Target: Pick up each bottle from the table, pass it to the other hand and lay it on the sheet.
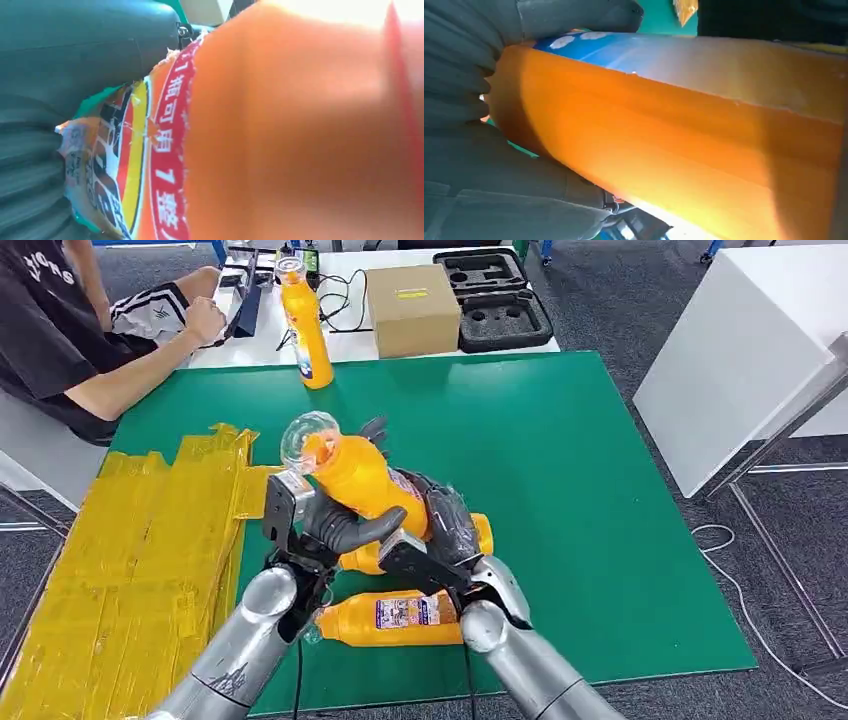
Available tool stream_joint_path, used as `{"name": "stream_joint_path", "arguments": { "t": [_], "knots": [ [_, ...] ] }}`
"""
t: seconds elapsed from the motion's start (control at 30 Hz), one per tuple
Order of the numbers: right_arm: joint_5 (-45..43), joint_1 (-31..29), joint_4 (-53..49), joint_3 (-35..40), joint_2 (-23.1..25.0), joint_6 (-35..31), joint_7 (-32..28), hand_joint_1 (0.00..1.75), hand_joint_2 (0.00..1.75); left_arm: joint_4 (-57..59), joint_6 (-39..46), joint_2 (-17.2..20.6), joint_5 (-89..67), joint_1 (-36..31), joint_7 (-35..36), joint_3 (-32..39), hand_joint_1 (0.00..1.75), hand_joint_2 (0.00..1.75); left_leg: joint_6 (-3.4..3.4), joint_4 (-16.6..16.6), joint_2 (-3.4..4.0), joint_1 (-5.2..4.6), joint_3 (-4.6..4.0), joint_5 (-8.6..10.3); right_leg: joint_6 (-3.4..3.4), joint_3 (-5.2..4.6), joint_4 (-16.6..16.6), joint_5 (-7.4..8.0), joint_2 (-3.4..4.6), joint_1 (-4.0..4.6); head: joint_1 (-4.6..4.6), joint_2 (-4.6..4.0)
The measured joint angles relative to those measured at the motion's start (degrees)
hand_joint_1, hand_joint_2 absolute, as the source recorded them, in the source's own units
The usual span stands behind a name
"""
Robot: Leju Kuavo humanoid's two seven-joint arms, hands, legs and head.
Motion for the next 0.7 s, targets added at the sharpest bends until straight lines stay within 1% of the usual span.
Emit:
{"name": "stream_joint_path", "arguments": {
  "t": [0.23,0.7],
  "knots": [
    [-1.2,-0.8,0.7,1.7,-0.2,0.0,0.0,1.75,1.75,-1.2,1.4,0.2,0.7,1.2,-0.8,0.5,1.75,1.75,0.00,0.0,0.00,0.00,0.00,0.00,0.00,0.00,0.0,0.00,0.00,0.00,0.00,0.00],
    [-1.4,-0.9,0.9,2.3,-0.2,-0.3,-0.3,1.75,1.75,-2.0,1.9,0.3,1.0,2.0,-0.9,1.2,1.75,1.75,0.00,0.0,0.00,0.00,0.00,0.00,0.00,0.00,0.0,0.00,0.00,0.00,0.00,0.00]
  ]
}}
